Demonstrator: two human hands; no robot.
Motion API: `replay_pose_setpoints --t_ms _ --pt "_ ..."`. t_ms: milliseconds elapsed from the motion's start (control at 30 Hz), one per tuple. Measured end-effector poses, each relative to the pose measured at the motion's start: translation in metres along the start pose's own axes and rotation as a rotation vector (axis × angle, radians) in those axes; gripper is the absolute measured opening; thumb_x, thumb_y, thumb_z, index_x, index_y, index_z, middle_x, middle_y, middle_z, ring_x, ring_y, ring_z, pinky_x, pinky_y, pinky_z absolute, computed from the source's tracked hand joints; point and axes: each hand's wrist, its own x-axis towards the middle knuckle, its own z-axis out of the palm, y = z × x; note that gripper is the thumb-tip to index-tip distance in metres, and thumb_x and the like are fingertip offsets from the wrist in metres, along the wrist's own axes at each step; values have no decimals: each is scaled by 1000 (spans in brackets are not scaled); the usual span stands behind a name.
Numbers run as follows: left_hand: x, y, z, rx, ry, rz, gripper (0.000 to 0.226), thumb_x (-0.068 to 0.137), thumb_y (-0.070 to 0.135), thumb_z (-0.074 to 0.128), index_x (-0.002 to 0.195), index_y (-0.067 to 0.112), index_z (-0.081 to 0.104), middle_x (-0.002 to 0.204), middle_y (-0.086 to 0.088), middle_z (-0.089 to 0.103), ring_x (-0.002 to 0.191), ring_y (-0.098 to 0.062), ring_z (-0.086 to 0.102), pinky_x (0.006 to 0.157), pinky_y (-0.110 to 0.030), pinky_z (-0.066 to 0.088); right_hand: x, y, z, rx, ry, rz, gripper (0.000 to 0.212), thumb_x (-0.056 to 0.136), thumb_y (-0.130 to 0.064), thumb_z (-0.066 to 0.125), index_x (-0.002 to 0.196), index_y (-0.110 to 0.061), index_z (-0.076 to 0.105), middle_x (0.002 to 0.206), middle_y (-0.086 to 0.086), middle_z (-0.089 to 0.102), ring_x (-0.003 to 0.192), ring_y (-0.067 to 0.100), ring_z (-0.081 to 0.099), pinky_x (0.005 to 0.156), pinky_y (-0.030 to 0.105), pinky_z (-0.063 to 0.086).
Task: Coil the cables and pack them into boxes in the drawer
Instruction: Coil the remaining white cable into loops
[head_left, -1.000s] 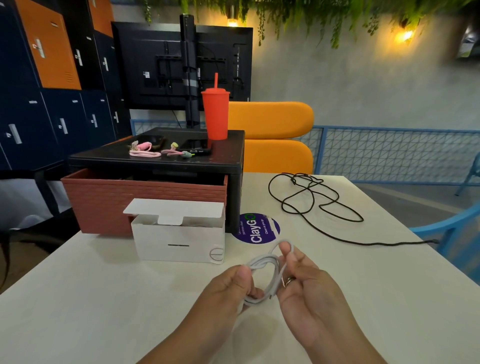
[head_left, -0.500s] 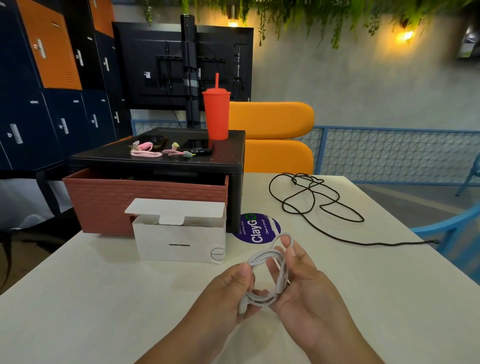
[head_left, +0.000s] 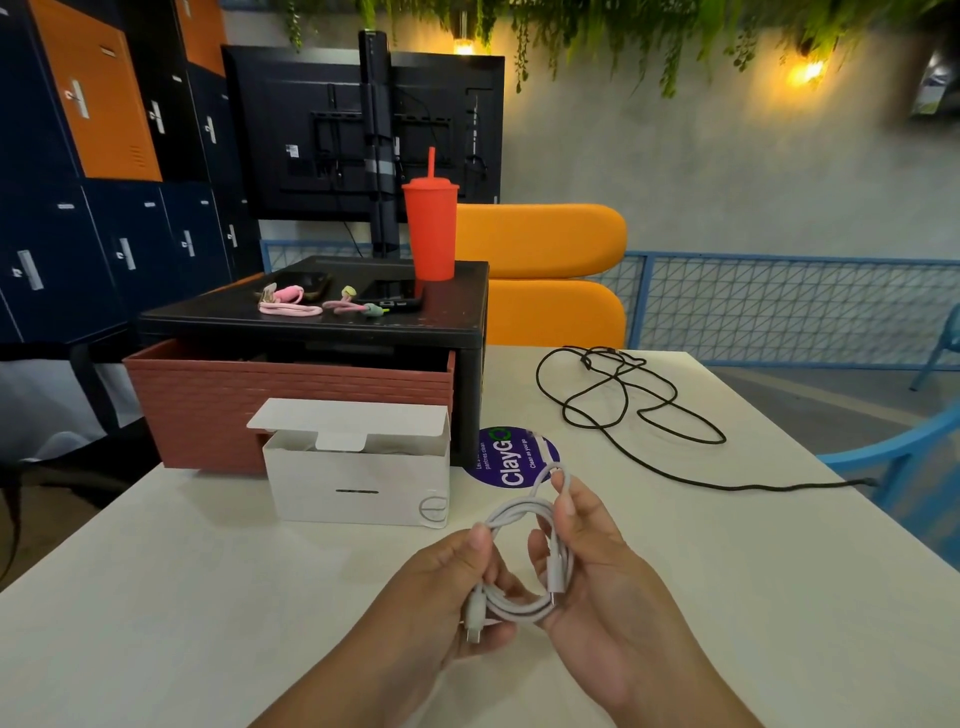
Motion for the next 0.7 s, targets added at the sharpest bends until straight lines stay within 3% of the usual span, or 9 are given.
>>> replay_pose_setpoints --t_ms 133,267,400,500,700 --pt "-2 3 0 -120 -16 -59 34 74 40 51 62 9 52 62 -5 58 49 -12 53 50 -25 51 3 -2 -3 -227 -53 -105 16 70 -25 61 81 -14 56 67 -2 51 58 7 43 65 29 39" --pt "-4 7 -1 -177 -4 -86 33 71 39 55 57 9 55 60 -8 54 48 -13 49 45 -25 50 6 -7 -5 -418 -114 -173 8 72 -19 61 76 -16 54 64 -1 49 57 9 44 65 29 40" --pt "-2 7 -1 -61 48 -4 36 75 42 50 60 10 53 59 -5 54 49 -11 51 48 -24 49 5 -7 -7 -313 -164 -102 17 75 -26 57 87 -14 54 71 2 58 58 10 53 61 27 49" --pt "-1 5 0 20 91 28 39 89 38 45 65 8 52 57 -4 55 49 -10 51 50 -24 48 3 -5 -6 -300 -132 -118 18 77 -28 55 88 -14 51 67 1 59 54 10 53 53 24 48" --pt "-5 10 -1 -84 76 -21 35 79 40 52 63 8 53 56 -6 52 45 -12 48 44 -24 47 6 0 -6 -673 -32 -318 9 91 -14 53 83 -14 49 75 -1 55 65 7 55 65 28 42"
